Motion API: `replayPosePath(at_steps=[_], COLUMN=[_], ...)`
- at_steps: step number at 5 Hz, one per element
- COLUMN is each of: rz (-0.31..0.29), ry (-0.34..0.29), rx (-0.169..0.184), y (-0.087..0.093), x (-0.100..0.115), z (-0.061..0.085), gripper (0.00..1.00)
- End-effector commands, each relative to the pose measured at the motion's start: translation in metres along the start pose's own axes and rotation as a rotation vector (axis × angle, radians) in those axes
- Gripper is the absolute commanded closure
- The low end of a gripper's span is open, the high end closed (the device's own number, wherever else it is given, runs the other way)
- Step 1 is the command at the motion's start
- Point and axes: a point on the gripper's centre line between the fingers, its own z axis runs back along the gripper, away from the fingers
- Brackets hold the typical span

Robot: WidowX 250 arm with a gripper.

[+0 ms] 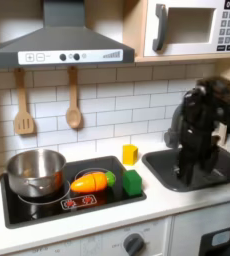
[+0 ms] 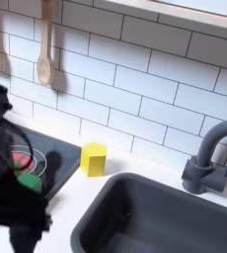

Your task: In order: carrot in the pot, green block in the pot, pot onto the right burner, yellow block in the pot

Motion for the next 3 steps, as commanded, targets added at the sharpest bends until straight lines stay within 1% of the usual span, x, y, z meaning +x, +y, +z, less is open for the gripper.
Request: replayPosePath(at_steps=[1, 2, 3], rz=[0.228, 0.284, 0.394], ry=[-0.076, -0.093, -0.137], rx=[-0.039, -0.033, -0.006], y=[0.010, 0.016, 0.018], x=[0.051, 0.082, 0.108], z=[-0.008, -0.009, -0.013], gripper=[0.00, 0.00, 0.00])
